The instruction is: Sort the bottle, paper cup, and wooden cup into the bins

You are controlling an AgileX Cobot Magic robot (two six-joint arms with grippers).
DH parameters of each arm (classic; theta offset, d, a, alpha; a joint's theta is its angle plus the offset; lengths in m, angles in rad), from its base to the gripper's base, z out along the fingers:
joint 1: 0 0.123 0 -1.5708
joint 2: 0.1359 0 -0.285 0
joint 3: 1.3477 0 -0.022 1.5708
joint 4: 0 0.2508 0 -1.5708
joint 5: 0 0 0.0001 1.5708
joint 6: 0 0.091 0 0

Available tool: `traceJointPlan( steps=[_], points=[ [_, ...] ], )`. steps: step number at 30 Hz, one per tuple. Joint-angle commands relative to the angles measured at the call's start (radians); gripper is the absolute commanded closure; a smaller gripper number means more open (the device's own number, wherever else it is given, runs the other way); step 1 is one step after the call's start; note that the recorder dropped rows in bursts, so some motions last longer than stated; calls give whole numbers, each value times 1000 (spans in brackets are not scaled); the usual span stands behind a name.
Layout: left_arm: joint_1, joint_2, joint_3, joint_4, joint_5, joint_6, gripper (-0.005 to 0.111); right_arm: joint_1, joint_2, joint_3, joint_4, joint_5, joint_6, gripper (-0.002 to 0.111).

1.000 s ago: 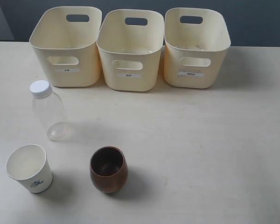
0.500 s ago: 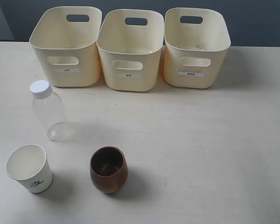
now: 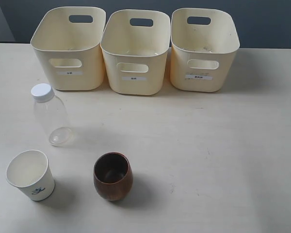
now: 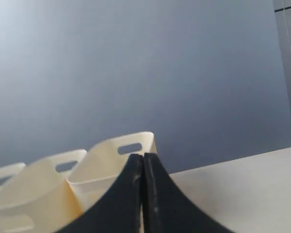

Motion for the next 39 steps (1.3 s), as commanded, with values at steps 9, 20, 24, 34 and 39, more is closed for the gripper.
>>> traceJointPlan(
  steps=[9, 20, 24, 34, 39],
  points=[
    [-3, -5, 1, 7, -5, -2, 107, -7, -6, 2, 279, -53, 135, 109],
    [-3, -5, 1, 7, -5, -2, 107, -7, -6, 2, 279, 175, 145, 109],
    [-3, -5, 1, 7, -5, -2, 107, -7, -6, 2, 281, 194, 145, 109],
    [-3, -5, 1, 7, -6, -2, 107, -7, -6, 2, 281, 264, 141, 109],
    [-3, -5, 1, 7, -6, -2, 107, -7, -6, 2, 277, 285, 141, 109]
  ],
)
